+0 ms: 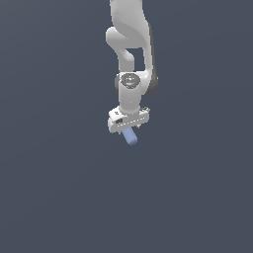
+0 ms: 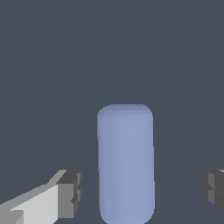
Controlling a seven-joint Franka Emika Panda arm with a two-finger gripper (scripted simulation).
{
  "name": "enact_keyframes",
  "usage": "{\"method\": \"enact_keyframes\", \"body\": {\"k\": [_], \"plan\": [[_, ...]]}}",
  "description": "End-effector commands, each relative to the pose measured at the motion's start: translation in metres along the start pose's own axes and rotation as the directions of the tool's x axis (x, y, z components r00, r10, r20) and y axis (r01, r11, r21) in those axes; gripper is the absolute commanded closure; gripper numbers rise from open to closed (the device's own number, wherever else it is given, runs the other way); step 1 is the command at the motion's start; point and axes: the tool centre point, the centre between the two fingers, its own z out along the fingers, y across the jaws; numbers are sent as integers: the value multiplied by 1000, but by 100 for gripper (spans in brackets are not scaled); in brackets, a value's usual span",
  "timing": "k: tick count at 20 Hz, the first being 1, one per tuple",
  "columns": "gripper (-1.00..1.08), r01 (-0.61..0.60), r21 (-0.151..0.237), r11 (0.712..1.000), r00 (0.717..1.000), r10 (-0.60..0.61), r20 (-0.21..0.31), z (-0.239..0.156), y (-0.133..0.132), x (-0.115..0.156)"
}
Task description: Pick up the object and move it to a goal position.
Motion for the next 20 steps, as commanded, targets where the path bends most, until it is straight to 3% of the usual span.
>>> {"method": "enact_keyframes", "body": {"k": [1,9,20], "plan": [[-92,19,1,1000,1000,-19,-2,3,-3,-4],[-92,21,1,1000,1000,-21,-1,8,-4,-5],[-92,25,1,1000,1000,-25,-2,50,-5,-6]]}}
